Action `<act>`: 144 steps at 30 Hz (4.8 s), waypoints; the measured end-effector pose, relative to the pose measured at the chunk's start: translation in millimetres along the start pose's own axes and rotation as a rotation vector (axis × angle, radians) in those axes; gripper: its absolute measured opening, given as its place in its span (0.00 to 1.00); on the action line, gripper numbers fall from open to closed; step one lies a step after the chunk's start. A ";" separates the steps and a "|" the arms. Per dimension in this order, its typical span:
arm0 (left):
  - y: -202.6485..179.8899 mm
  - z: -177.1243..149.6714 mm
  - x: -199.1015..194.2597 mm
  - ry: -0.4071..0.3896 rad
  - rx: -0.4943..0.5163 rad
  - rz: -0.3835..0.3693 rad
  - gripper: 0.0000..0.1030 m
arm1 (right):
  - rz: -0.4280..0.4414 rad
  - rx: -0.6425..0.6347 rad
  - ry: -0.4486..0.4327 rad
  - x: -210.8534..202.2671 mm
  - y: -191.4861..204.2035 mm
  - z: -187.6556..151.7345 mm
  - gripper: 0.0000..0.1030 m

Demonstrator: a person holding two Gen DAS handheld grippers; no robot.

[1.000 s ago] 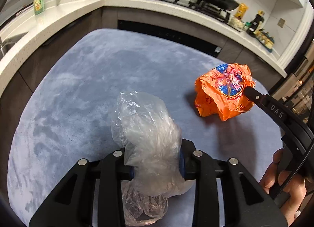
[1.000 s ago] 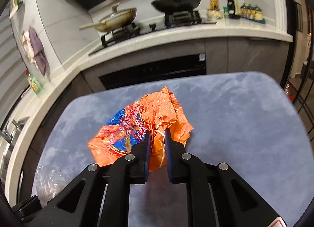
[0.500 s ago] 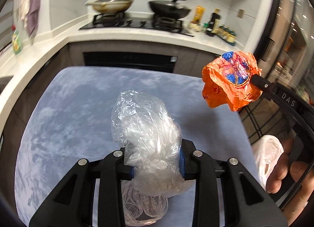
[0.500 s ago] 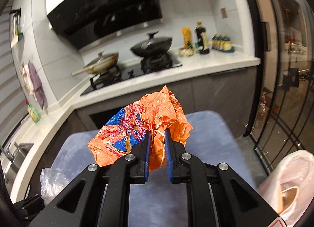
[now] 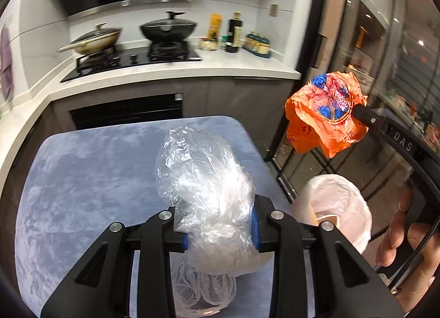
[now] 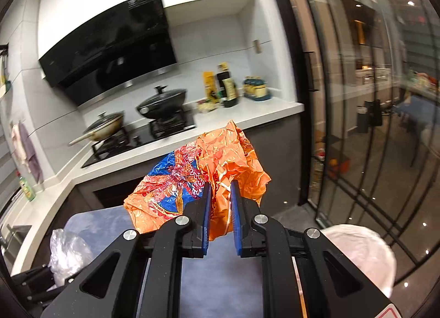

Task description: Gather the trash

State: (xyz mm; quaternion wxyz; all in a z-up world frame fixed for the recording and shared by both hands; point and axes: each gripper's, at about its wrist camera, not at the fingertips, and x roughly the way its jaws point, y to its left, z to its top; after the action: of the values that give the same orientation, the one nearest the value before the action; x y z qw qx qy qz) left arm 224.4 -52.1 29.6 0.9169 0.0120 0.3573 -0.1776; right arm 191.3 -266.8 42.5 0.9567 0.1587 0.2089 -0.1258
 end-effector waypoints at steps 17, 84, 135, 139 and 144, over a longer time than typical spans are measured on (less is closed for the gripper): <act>-105.4 -8.7 3.7 0.014 0.145 -0.080 0.29 | -0.144 0.058 -0.017 -53.0 -113.1 -15.6 0.13; -207.1 -35.3 93.7 0.123 0.210 -0.147 0.73 | -0.284 0.140 0.157 -19.6 -204.4 -83.5 0.44; -150.4 -101.4 3.4 0.129 0.206 0.005 0.91 | -0.308 -0.141 0.254 -114.8 -140.5 -110.0 0.94; -153.3 -105.6 5.1 0.143 0.215 0.008 0.92 | -0.307 -0.145 0.259 -114.4 -141.8 -112.8 0.94; -153.6 -113.2 11.9 0.176 0.207 0.013 0.92 | -0.304 -0.150 0.280 -112.6 -143.7 -119.0 0.94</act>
State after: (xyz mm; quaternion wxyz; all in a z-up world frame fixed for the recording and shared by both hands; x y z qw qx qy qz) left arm 107.5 -182.8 -46.4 0.8769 0.1241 0.4162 -0.2058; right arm 5.2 -336.7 -46.6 0.8976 0.0697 0.3700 -0.2292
